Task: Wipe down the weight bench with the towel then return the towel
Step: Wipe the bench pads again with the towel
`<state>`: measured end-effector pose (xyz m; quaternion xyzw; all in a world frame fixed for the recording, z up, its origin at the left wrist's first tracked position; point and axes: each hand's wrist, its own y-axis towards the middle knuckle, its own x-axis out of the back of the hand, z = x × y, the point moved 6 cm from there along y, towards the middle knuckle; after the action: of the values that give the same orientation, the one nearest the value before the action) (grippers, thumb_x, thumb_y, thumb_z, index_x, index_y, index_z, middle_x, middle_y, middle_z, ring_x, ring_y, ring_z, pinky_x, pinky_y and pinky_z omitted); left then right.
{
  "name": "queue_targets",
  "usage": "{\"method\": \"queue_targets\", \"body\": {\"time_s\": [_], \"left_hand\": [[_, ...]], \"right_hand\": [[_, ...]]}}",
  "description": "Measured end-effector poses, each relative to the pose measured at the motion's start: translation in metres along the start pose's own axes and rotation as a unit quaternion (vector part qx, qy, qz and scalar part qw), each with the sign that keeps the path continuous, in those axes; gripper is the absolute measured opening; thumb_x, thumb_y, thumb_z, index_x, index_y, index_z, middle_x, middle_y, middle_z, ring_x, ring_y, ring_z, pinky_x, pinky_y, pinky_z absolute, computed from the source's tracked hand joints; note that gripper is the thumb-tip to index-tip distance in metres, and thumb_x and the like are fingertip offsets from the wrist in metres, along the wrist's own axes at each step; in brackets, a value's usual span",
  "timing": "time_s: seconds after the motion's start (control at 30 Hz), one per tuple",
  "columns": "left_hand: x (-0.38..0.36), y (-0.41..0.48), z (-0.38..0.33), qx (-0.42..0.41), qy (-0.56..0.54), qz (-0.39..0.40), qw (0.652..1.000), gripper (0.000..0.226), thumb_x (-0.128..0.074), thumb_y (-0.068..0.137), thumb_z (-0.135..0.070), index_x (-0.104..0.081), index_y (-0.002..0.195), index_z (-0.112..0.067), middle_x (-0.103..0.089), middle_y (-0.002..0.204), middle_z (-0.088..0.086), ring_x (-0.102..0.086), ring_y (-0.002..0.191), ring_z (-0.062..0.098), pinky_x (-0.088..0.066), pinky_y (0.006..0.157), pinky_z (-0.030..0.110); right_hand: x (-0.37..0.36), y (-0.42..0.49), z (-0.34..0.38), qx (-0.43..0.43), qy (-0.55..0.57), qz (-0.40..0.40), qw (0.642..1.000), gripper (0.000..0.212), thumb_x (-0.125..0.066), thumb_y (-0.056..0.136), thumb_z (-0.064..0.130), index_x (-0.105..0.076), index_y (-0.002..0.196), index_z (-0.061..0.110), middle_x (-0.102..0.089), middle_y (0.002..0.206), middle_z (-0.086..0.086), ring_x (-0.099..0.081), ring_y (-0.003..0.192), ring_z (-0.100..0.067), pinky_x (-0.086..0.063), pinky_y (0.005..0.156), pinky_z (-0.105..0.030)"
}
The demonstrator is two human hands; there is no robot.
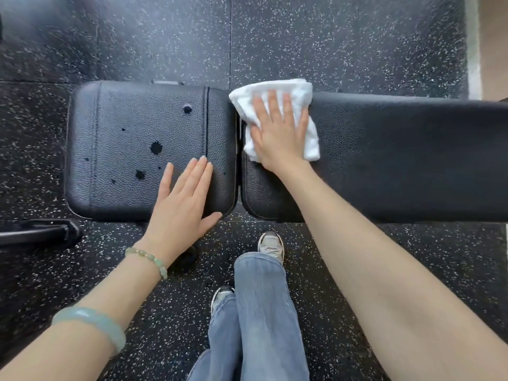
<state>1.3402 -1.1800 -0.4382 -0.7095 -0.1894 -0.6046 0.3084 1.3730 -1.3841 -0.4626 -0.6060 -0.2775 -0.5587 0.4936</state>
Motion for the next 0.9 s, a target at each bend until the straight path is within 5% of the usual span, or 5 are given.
{"method": "queue_targets", "body": {"time_s": [0.17,0.4,0.53,0.67,0.9], "left_hand": [[-0.003,0.015,0.014,0.038,0.022,0.093,0.995,0.134,-0.085,0.044,-0.061,-0.028,0.147,0.002,-0.029,0.153,0.018,-0.024,0.142,0.033,-0.007,0.115,0.055],[-0.001,0.019,0.014,0.057,0.008,0.153,0.987,0.141,-0.090,0.035,-0.056,-0.026,0.147,0.001,-0.030,0.153,0.018,-0.021,0.143,0.030,-0.005,0.115,0.053],[-0.002,0.018,0.019,0.047,-0.029,0.146,0.988,0.128,-0.082,0.050,-0.060,-0.025,0.149,-0.002,-0.025,0.155,0.014,-0.013,0.145,0.027,-0.003,0.116,0.051],[0.003,0.017,0.037,0.053,-0.084,0.123,0.987,0.087,-0.042,0.085,-0.060,-0.023,0.150,-0.005,-0.020,0.158,0.009,-0.007,0.147,0.024,0.000,0.118,0.047],[0.011,0.024,0.103,0.119,-0.067,0.080,0.987,0.072,-0.029,0.092,-0.047,-0.024,0.149,-0.003,-0.021,0.157,0.011,-0.012,0.146,0.025,0.000,0.118,0.046]], "right_hand": [[0.000,0.015,0.009,0.025,0.006,-0.001,1.000,0.060,-0.030,0.095,0.049,-0.021,0.150,0.027,-0.009,0.159,-0.001,-0.003,0.146,-0.025,0.003,0.111,-0.056],[-0.038,-0.097,0.016,0.125,0.013,-0.030,0.992,0.068,-0.044,0.081,0.040,-0.036,0.143,0.014,-0.035,0.150,-0.011,-0.024,0.140,-0.032,-0.007,0.114,-0.055],[-0.034,-0.091,0.020,0.093,0.066,-0.050,0.992,0.064,-0.043,0.083,0.035,-0.034,0.143,0.014,-0.035,0.150,-0.008,-0.021,0.140,-0.027,-0.006,0.115,-0.049],[-0.027,-0.073,0.046,0.108,0.121,-0.051,0.985,0.064,-0.041,0.084,0.033,-0.031,0.144,0.012,-0.033,0.151,-0.010,-0.019,0.141,-0.026,-0.005,0.115,-0.050],[-0.015,0.017,0.114,0.146,0.023,0.025,0.989,0.066,-0.033,0.091,0.046,-0.016,0.151,0.024,-0.012,0.159,-0.001,-0.006,0.146,-0.024,0.004,0.111,-0.055]]}}
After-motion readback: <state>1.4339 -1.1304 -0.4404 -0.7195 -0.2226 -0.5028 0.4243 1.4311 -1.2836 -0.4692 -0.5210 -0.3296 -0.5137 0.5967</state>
